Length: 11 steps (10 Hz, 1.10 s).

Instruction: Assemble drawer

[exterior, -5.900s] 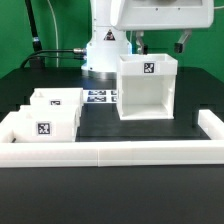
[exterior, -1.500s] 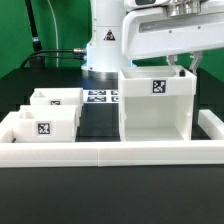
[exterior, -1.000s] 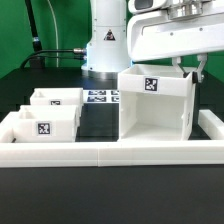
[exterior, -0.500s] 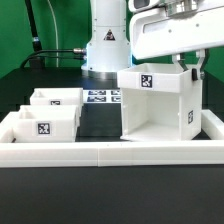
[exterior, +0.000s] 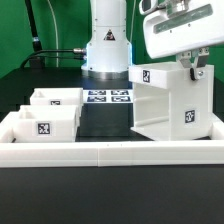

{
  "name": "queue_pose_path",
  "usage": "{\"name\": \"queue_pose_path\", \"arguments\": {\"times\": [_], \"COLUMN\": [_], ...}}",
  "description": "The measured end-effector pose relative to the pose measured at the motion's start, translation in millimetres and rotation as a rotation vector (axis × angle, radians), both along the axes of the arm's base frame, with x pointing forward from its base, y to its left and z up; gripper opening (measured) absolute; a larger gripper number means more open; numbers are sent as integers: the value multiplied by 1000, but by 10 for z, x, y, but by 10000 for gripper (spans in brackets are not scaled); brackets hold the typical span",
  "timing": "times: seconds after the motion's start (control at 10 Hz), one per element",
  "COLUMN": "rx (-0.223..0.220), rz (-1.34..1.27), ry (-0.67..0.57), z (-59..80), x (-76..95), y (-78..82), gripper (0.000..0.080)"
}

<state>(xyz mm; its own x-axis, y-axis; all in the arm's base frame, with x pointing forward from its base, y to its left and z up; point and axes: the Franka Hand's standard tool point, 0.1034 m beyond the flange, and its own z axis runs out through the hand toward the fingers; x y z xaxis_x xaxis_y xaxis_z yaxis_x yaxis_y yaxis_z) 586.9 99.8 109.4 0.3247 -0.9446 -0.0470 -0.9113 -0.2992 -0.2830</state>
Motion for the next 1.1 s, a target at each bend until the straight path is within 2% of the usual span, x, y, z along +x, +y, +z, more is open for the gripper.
{"name": "queue_pose_path", "arguments": {"times": [0.2, 0.5, 0.7, 1.1], "rx": [20, 86, 103, 123], "rz": [-42, -195, -221, -247], "ry": [-1, 19, 44, 85], "z": [8, 18, 6, -91], "x": [16, 12, 15, 268], "y": [-24, 21, 46, 48], "gripper": [51, 51, 51, 52]}}
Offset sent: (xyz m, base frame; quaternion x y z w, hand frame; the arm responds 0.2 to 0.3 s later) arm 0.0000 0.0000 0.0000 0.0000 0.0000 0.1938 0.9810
